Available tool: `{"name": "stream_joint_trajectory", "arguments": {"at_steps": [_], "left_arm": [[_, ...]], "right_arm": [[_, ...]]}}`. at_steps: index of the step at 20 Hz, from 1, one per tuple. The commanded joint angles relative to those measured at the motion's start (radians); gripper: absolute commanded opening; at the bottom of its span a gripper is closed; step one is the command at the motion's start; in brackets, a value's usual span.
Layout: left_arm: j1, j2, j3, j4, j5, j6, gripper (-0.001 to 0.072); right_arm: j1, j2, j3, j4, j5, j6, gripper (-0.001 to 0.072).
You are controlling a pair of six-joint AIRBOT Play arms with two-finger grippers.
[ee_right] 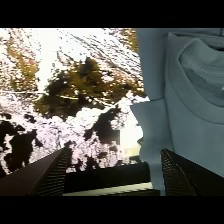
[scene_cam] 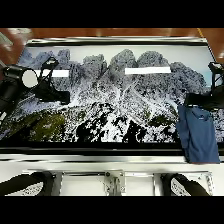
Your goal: Fold the shirts.
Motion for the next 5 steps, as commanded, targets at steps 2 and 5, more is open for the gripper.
{"name": "stream_joint_trajectory", "arguments": {"at_steps": [2,5], "left_arm": [[-0.003,-0.002,-0.002,0.012,-0.006,-0.002,0.0691],[-0.003,0.002,-0.002,0.012,-0.006,-0.002,0.0691]], "right_arm": [[0.01,-0.003,0.001,-0.013,0.006,0.003,0.0693],[0.01,-0.003,0.001,-0.013,0.006,0.003,0.0693]]}}
